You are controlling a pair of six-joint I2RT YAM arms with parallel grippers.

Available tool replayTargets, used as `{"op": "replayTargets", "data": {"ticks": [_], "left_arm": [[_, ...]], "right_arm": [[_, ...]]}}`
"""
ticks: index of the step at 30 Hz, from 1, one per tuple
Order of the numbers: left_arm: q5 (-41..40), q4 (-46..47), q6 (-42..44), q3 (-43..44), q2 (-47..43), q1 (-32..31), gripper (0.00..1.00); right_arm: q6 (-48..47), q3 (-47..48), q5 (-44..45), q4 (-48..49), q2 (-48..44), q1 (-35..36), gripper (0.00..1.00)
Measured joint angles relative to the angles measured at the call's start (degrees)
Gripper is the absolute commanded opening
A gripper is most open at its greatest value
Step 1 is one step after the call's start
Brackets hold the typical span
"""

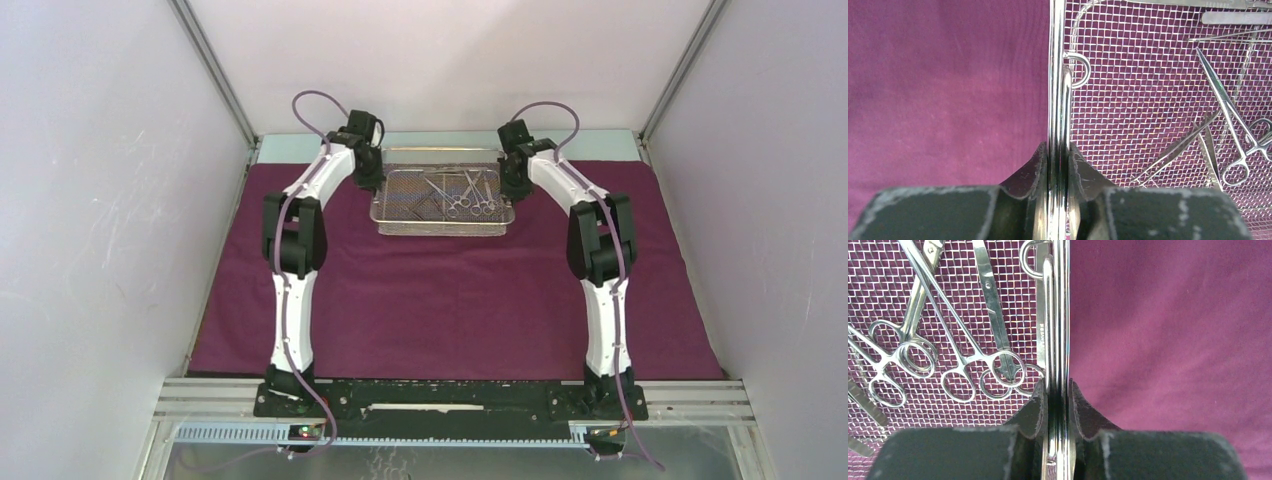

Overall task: Open and lay out the surgical kit
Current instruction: Move the container from the surgical kit.

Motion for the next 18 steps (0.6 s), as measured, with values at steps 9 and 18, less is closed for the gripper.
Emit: {"op": "replayTargets", "data": {"ticks": [9, 18], "left_arm": [[-1.9, 3.7, -1.6, -20.4, -16.6, -3.8, 0.00], [-3.7, 7.8, -3.6, -33.2, -23.3, -5.6, 0.00]], "right_arm": [[2.4, -20.4, 2.3, 2.4, -16.7, 2.2, 0.00], [4.3, -31.1, 3.7, 5.1, -22.5, 4.5, 0.00]]}}
